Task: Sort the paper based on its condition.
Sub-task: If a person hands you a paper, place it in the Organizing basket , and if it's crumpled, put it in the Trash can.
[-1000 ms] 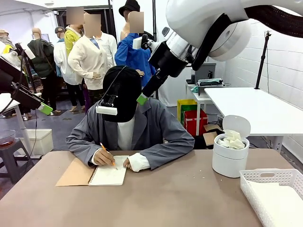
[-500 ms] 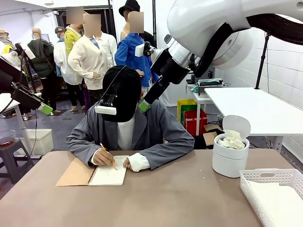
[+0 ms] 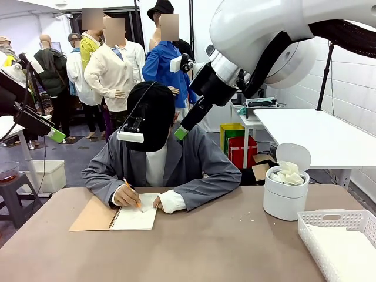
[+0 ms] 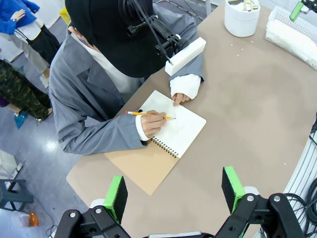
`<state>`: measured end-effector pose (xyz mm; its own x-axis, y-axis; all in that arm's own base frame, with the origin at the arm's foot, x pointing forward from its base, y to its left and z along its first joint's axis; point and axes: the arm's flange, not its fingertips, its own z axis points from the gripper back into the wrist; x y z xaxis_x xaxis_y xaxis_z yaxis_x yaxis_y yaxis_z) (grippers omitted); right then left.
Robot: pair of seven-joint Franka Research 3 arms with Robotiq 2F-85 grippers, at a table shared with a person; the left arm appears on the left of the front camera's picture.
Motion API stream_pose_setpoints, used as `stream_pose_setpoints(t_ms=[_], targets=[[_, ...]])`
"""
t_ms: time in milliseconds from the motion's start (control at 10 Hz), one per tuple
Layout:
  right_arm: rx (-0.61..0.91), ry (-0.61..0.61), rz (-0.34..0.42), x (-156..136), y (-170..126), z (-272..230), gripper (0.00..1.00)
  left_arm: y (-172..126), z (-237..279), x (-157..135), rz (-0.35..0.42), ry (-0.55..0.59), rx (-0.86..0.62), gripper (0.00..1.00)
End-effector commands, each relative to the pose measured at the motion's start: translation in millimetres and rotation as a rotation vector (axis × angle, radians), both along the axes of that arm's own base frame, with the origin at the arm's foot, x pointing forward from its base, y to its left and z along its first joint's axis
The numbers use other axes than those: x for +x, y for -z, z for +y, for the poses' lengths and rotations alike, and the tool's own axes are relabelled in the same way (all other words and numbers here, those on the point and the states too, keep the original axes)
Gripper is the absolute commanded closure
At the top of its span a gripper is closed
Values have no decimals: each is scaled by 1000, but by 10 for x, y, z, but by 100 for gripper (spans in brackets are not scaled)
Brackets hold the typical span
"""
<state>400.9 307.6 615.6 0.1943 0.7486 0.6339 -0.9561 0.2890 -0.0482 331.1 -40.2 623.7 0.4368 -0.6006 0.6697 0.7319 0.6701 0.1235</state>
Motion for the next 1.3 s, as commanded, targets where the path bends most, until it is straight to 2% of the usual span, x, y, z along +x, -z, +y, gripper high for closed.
stream_pose_setpoints(t_ms=[0, 1200], targets=[[1, -3, 7, -1, -7, 5, 0, -4, 13, 10, -5, -2, -4, 0], [1, -3, 7, -1, -7, 5, 0, -4, 13, 10, -5, -2, -4, 0]])
